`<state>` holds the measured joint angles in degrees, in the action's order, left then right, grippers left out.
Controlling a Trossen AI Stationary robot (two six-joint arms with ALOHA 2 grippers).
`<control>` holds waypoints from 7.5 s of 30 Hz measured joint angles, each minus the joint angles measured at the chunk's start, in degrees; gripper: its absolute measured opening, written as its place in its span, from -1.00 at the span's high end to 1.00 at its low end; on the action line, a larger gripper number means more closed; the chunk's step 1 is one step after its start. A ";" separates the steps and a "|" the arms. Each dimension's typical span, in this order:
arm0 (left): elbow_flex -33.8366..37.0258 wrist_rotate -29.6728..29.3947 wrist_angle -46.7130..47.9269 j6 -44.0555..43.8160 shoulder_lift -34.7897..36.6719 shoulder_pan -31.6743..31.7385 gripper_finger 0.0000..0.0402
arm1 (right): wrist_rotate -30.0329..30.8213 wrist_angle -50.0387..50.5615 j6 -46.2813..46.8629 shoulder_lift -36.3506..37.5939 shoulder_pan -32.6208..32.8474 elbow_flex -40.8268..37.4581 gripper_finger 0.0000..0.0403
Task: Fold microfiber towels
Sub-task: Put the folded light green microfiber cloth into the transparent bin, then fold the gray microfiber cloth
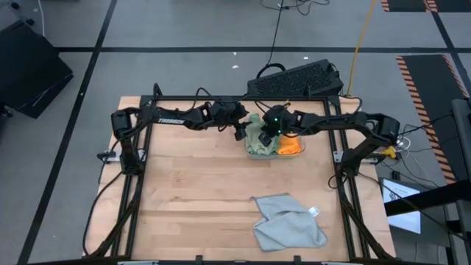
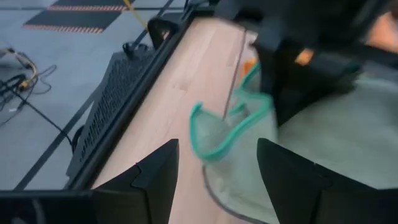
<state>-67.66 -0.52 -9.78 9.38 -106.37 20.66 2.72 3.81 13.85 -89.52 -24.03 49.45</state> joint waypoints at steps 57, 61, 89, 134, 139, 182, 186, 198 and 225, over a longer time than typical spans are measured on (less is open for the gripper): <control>-0.06 -7.94 -6.69 -11.83 -16.90 -37.65 0.14 | 15.62 17.13 15.61 27.78 45.91 -6.54 0.92; -0.07 -7.71 -7.99 -7.58 -17.29 -37.81 0.54 | 15.65 10.73 15.42 27.75 45.90 -11.05 0.81; -0.02 -29.98 16.35 5.37 11.73 -46.55 0.98 | 7.50 1.61 8.96 27.79 46.29 -19.26 0.22; 0.00 -46.48 41.26 -8.88 38.51 -51.55 0.97 | 12.76 -47.44 1.70 -4.47 48.89 -21.73 0.95; 0.00 -36.75 48.06 -16.32 38.32 -51.73 0.97 | 17.90 -46.52 2.50 -4.47 47.85 -20.17 0.89; 5.28 -17.36 63.22 -66.08 18.47 -63.51 0.77 | 21.09 -51.72 2.39 -15.42 44.75 -12.28 0.96; 7.83 -18.53 60.22 -66.93 18.47 -63.78 0.44 | 21.23 -47.60 -4.18 -9.90 44.78 -12.28 0.97; 9.51 -47.97 48.65 -56.77 18.51 -58.14 -0.31 | 26.05 -42.15 -24.23 1.00 46.81 -12.31 0.98; 27.19 -0.70 -14.63 -9.22 18.51 -25.27 0.20 | 25.81 -45.15 -39.04 1.27 48.52 -12.31 0.98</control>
<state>-40.47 -1.21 -24.41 0.16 -87.85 -4.61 28.53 -41.34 -25.19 -88.25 24.49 37.15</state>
